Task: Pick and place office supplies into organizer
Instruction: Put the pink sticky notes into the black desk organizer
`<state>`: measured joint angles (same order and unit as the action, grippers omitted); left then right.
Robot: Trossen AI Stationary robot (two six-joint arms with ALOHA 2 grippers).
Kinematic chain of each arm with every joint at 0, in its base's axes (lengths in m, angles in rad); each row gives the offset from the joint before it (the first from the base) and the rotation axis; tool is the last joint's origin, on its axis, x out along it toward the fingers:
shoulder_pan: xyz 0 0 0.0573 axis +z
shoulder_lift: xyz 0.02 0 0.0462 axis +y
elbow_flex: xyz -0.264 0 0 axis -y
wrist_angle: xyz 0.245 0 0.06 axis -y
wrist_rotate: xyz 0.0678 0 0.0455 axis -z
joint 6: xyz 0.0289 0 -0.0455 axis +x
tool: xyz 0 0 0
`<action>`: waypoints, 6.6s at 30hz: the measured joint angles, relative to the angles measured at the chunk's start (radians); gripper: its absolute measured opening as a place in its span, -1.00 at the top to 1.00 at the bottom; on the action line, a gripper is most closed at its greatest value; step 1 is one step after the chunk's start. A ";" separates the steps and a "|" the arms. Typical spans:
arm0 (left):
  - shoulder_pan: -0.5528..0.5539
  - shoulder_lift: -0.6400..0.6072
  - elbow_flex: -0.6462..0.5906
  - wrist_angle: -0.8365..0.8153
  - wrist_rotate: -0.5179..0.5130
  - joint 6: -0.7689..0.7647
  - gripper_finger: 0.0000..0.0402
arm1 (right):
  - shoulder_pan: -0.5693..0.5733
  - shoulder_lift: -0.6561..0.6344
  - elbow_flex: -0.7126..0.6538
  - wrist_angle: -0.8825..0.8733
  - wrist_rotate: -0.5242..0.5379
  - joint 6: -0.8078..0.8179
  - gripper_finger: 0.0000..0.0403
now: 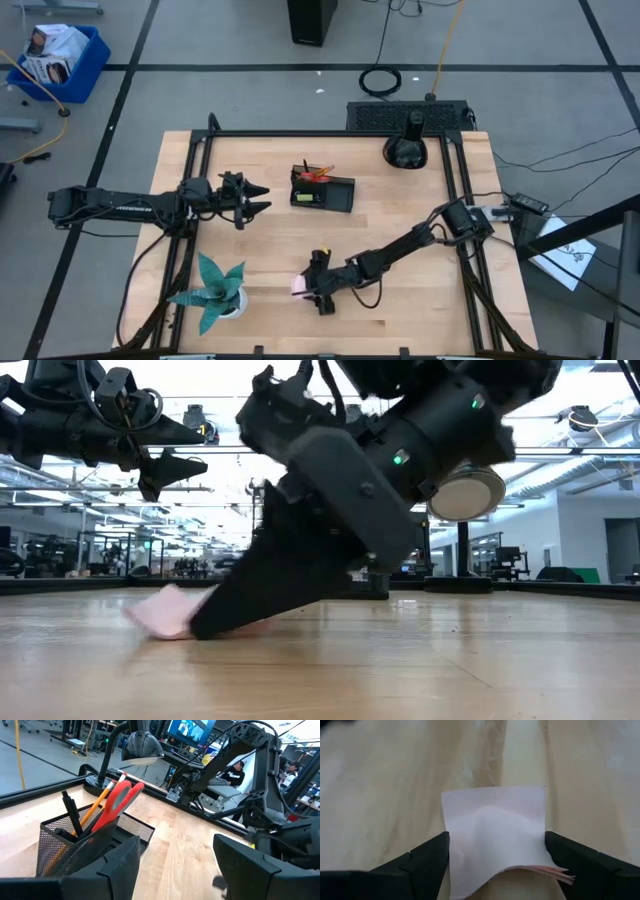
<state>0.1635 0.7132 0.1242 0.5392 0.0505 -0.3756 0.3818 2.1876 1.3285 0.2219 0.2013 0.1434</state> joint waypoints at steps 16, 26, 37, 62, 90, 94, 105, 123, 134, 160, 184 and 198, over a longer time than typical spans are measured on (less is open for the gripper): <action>-0.001 0.000 0.000 -0.015 -0.001 -0.004 -0.27 | -0.012 -0.163 0.001 -0.162 0.109 -0.070 -0.53; -0.002 0.000 0.000 -0.017 -0.001 -0.016 -0.27 | -0.015 -0.229 0.002 -0.309 0.232 -0.059 -0.53; -0.002 0.000 0.000 -0.021 -0.001 -0.019 -0.27 | -0.028 -0.260 0.002 -0.454 0.303 -0.043 -0.40; -0.002 0.000 0.000 -0.040 -0.001 -0.024 -0.27 | -0.169 -0.261 0.002 -0.626 0.353 -0.130 -0.26; -0.003 0.000 0.000 -0.044 -0.009 -0.011 -0.27 | -0.374 -0.490 -0.161 -0.657 0.372 -0.261 -0.26; -0.003 0.000 0.000 -0.044 -0.009 -0.011 -0.27 | -0.417 -0.516 -0.218 -0.514 0.295 -0.307 -0.26; -0.003 0.000 0.000 -0.055 -0.015 0.003 -0.27 | -0.433 -0.579 -0.239 -0.411 0.227 -0.333 -0.26; -0.002 0.000 0.001 -0.067 -0.052 0.009 -0.27 | -0.574 -0.832 -0.663 -0.187 0.101 0.011 -0.54; 0.007 0.000 0.001 0.004 -0.056 0.017 -0.27 | -0.752 -0.796 -0.699 -0.076 -0.059 -0.048 -0.84; 0.013 0.000 0.001 0.021 -0.074 0.027 -0.27 | -0.383 -0.777 -0.697 0.158 0.067 0.025 -0.81; 0.051 0.000 0.012 0.296 -0.070 0.196 -0.27 | -0.152 -0.824 -0.822 0.579 0.246 -0.251 -0.81; 0.158 0.080 0.472 -0.106 0.040 0.241 -0.27 | -0.354 -1.015 -0.947 0.823 0.272 -0.371 -0.81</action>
<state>0.3214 0.7933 0.5963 0.4335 0.0902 -0.1346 0.0283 1.1723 0.3819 1.0451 0.4730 -0.2277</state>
